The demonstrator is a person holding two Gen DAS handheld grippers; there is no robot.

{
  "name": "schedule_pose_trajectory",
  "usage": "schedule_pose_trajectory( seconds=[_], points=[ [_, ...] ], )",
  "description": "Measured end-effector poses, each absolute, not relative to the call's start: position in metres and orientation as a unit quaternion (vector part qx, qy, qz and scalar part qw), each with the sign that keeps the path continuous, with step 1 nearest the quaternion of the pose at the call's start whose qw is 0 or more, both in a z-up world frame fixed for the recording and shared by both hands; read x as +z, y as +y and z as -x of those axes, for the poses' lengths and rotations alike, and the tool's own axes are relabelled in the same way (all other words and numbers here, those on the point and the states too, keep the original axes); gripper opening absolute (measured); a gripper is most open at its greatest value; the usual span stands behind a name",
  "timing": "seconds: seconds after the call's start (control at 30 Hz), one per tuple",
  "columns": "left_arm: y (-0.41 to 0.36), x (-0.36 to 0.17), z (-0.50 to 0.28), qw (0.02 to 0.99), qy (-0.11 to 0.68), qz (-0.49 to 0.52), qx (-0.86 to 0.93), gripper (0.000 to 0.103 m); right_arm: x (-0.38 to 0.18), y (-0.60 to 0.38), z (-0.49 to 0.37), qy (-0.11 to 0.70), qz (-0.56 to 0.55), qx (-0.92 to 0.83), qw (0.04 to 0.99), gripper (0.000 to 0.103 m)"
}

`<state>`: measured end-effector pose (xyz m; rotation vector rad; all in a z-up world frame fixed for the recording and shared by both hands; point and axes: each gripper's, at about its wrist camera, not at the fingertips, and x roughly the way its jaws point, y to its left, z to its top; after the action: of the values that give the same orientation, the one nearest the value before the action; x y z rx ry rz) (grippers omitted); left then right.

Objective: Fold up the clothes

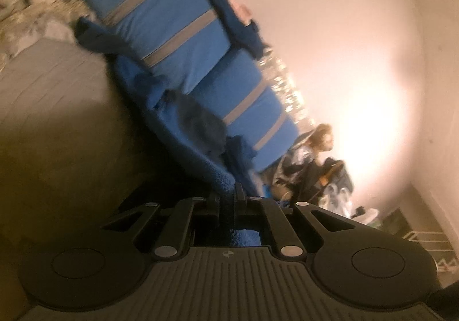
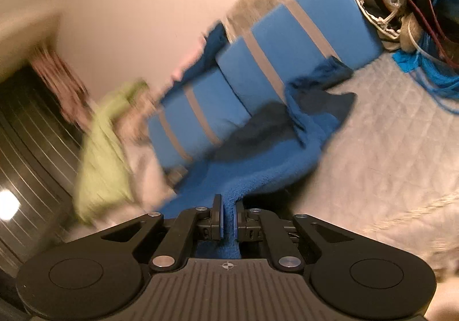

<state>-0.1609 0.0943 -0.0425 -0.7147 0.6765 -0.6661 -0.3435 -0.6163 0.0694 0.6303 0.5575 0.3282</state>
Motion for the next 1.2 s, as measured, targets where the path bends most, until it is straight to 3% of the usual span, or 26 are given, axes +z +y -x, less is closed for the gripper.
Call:
schedule_pose_trajectory(
  seconds=[0.07,0.13,0.2,0.27,0.37,0.73,0.9,1.2],
  points=[
    [0.093,-0.049,0.160,0.832,0.340,0.320,-0.299,0.012,0.068,-0.611,0.341,0.296,-0.264,0.116,0.911,0.021],
    [0.099,-0.052,0.160,0.841,0.350,0.309,-0.274,0.022,0.068,-0.612,0.340,0.303,-0.230,0.066,0.922,0.076],
    [0.108,-0.047,0.159,0.859,0.338,0.304,-0.236,0.035,0.069,-0.614,0.339,0.294,-0.209,0.033,0.932,0.096],
    [0.116,-0.040,0.159,0.876,0.322,0.297,-0.200,0.056,0.070,-0.615,0.334,0.282,-0.207,0.025,0.937,0.099],
    [0.115,-0.020,0.153,0.905,0.298,0.261,-0.156,0.072,0.072,-0.609,0.315,0.272,-0.200,0.023,0.941,0.103],
    [0.034,0.036,0.100,0.952,0.257,0.116,-0.116,0.073,0.089,-0.555,0.202,0.265,-0.135,0.025,0.954,0.103],
    [-0.009,0.054,0.066,0.955,0.260,0.095,-0.104,0.073,0.098,-0.524,0.161,0.276,-0.103,0.025,0.955,0.103],
    [-0.089,0.015,0.047,0.949,0.276,0.042,-0.145,0.073,0.082,-0.506,0.106,0.311,-0.078,0.013,0.947,0.103]
  ],
)
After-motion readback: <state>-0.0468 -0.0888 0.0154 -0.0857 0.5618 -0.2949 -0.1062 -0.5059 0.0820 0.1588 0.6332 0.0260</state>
